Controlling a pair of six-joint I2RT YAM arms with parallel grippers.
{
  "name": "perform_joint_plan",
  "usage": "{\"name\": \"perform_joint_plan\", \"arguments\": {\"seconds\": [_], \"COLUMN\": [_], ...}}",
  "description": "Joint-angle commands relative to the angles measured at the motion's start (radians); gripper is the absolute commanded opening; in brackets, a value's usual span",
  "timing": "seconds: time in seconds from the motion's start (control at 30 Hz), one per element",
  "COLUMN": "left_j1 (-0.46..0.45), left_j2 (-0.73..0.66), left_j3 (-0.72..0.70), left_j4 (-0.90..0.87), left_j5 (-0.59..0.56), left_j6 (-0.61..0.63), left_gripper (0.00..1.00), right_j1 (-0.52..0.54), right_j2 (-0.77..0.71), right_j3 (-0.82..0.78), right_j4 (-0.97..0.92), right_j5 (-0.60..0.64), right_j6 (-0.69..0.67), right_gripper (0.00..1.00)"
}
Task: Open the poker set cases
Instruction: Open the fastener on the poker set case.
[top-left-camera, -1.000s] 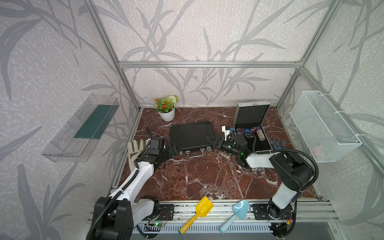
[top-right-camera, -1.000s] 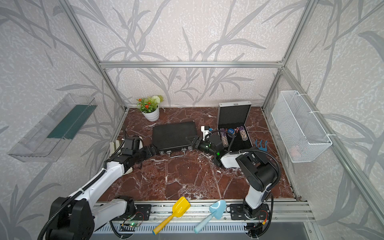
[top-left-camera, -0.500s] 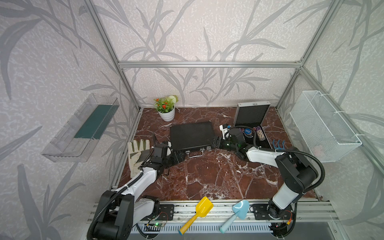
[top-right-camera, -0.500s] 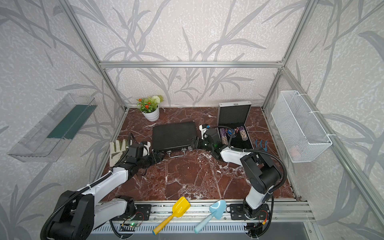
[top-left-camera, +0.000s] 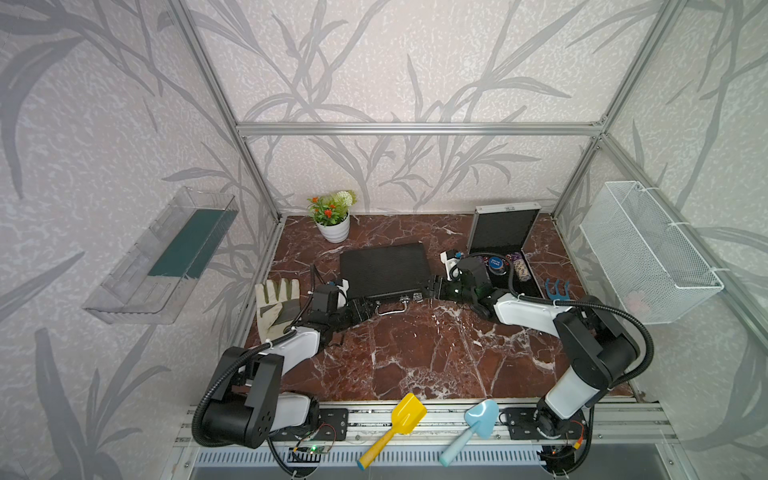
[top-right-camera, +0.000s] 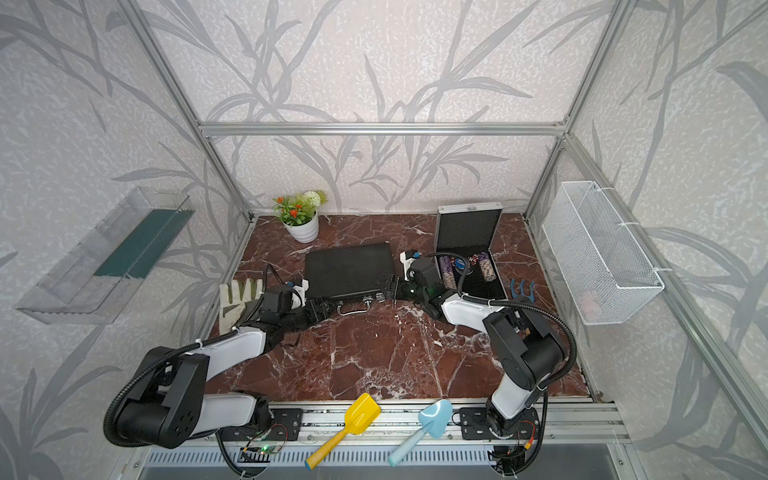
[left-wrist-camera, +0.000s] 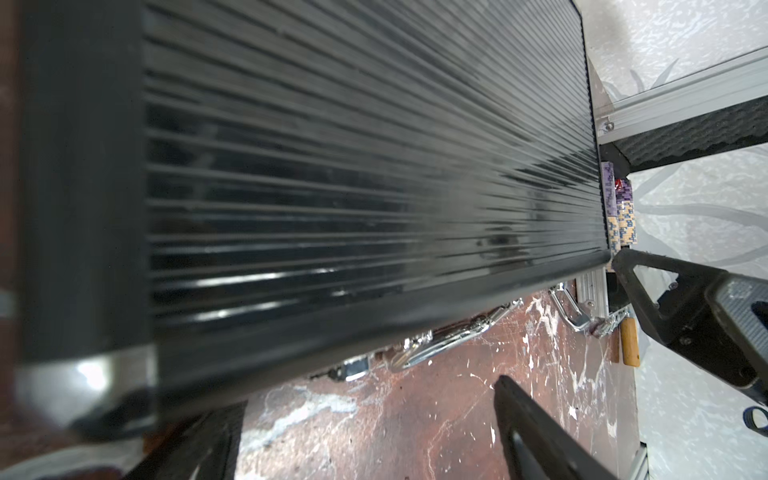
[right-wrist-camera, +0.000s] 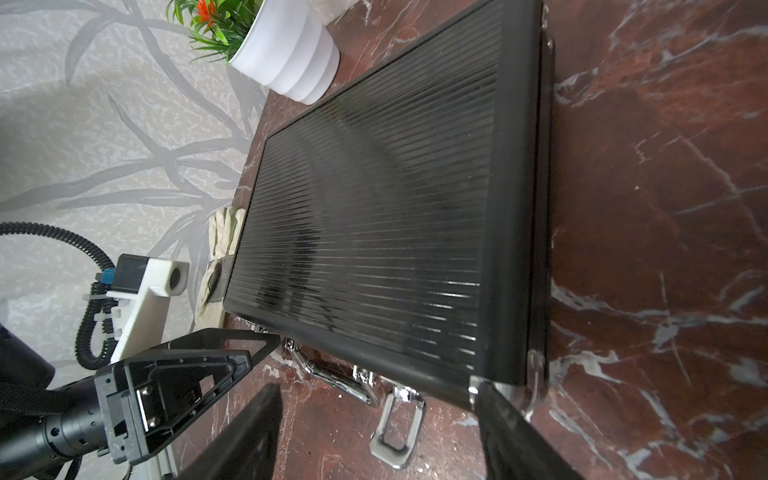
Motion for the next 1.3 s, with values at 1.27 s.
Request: {"name": "perform_joint_plan", "arguments": {"seconds": [1.27], "left_j1": [0.006], "left_j2": [-0.115], "left_j3": [-0.059], "left_j4": [0.289], "left_j5": [0.219], "left_j6": [-0.037], "left_gripper": [0.53], "right_j1": [-0.027], "right_j2": [-0.005], "right_j3": [-0.030], "right_j4": [-0.050], "right_j5": [0.030], "right_j6": [-0.047], "right_gripper": [0.79]}}
